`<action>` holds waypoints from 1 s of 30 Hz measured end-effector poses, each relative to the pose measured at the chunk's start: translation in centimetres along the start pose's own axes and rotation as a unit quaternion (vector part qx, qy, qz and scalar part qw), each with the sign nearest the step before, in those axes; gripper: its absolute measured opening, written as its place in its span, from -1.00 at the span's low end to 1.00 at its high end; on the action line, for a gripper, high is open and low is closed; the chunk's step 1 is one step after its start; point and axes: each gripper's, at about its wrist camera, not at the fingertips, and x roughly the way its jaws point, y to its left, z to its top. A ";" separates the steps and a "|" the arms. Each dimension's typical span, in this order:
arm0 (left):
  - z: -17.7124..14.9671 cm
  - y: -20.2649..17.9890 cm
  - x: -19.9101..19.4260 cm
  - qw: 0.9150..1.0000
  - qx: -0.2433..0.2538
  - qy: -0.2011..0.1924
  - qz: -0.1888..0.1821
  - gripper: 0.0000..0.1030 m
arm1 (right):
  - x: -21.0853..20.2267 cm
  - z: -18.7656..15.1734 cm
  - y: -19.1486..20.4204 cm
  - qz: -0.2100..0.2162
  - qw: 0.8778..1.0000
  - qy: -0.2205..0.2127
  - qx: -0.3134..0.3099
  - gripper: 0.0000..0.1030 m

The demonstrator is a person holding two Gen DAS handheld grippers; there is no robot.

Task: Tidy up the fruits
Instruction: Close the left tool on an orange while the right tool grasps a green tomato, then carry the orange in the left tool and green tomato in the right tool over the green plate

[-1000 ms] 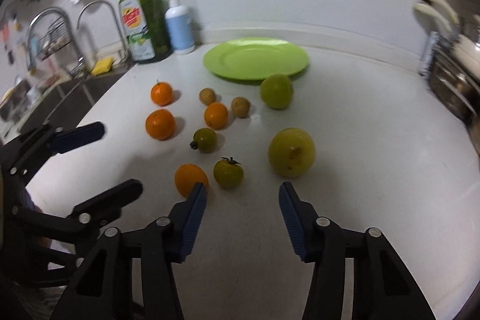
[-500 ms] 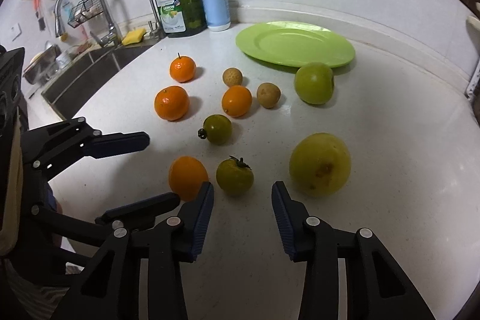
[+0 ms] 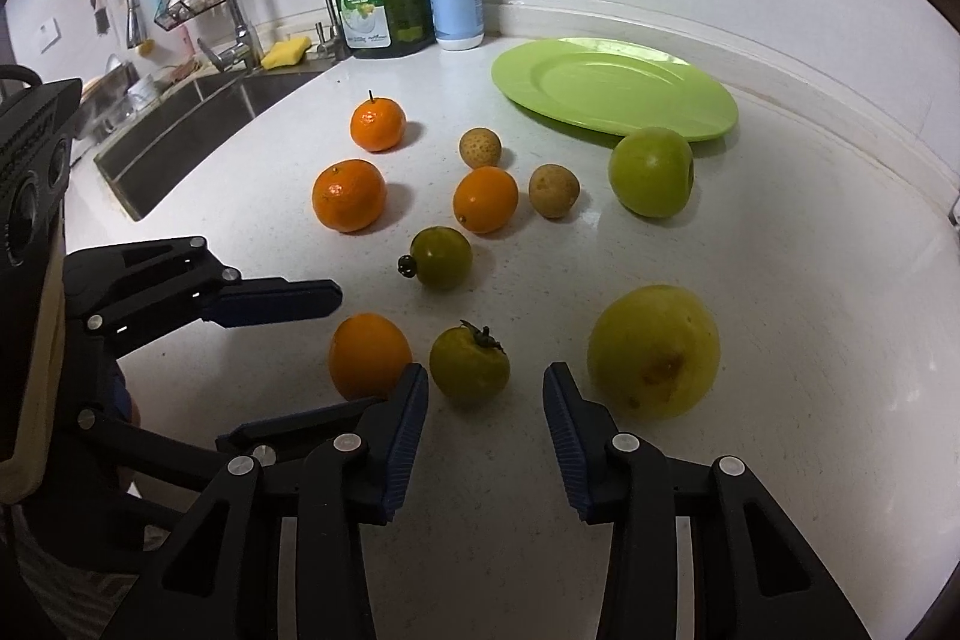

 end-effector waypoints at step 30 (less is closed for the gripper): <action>0.3 4.1 -2.4 0.993 -0.109 -0.004 0.046 -0.24 | 0.2 0.7 1.0 -0.006 0.999 -0.004 0.040 -0.41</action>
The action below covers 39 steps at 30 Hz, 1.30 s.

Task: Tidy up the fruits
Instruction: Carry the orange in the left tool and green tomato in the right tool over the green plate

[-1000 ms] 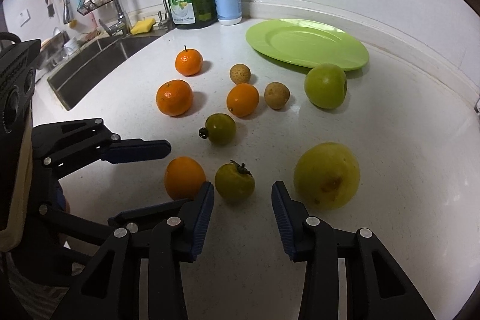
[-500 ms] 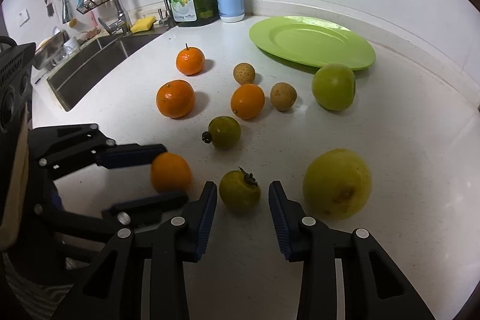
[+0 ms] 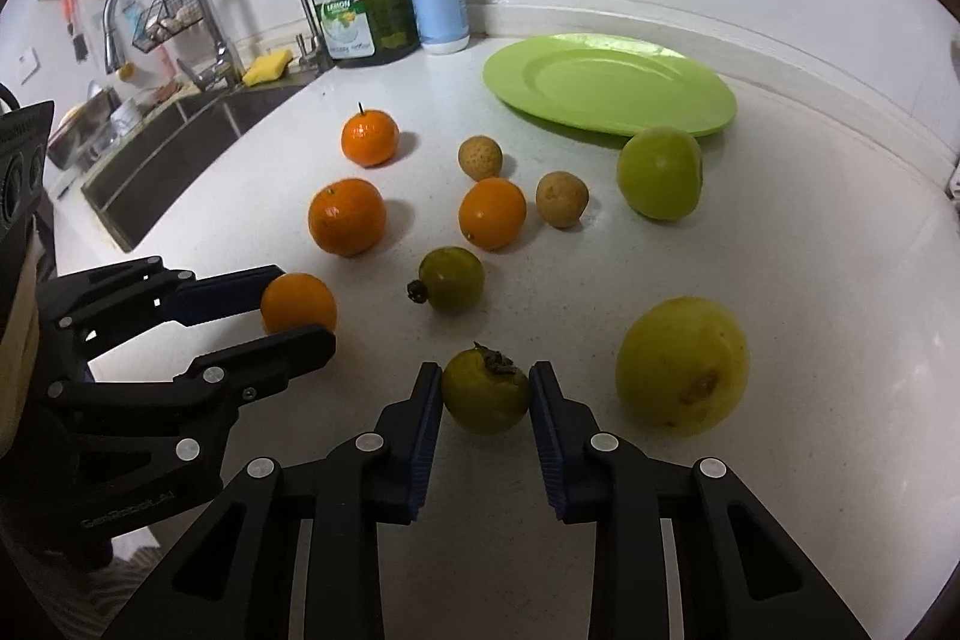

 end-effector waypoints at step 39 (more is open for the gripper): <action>12.7 1.7 -5.5 0.991 0.031 -0.133 0.013 -0.24 | -8.1 8.9 -1.1 -0.044 0.983 -0.167 0.055 -0.40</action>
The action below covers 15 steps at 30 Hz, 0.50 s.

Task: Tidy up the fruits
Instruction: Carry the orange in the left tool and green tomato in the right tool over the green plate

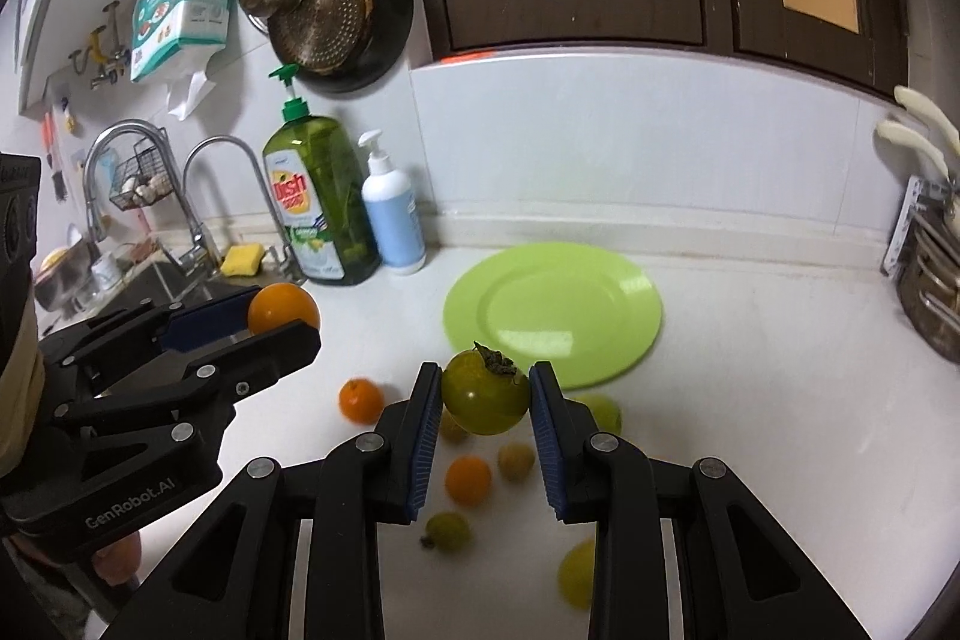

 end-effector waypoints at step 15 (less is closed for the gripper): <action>4.6 1.2 9.0 0.999 0.002 0.037 -0.007 -0.24 | 6.9 5.9 -3.0 -0.027 0.999 0.024 -0.022 -0.41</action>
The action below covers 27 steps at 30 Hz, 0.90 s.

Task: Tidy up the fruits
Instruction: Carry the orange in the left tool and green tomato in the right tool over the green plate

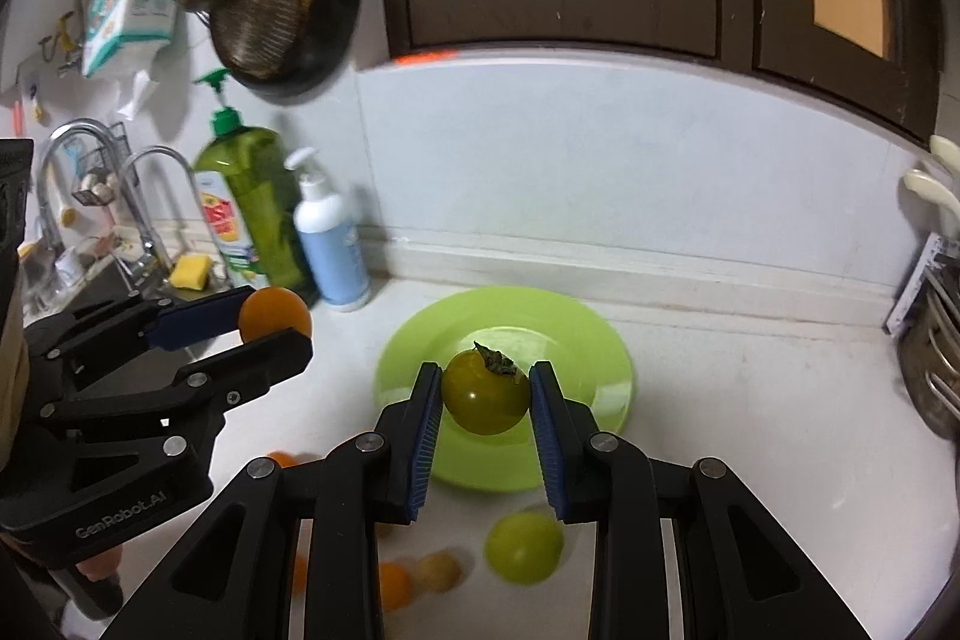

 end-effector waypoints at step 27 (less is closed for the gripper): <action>-2.5 1.7 15.4 0.979 -0.017 0.203 -0.025 -0.24 | 15.1 -2.0 -4.9 0.026 0.980 0.194 0.030 -0.40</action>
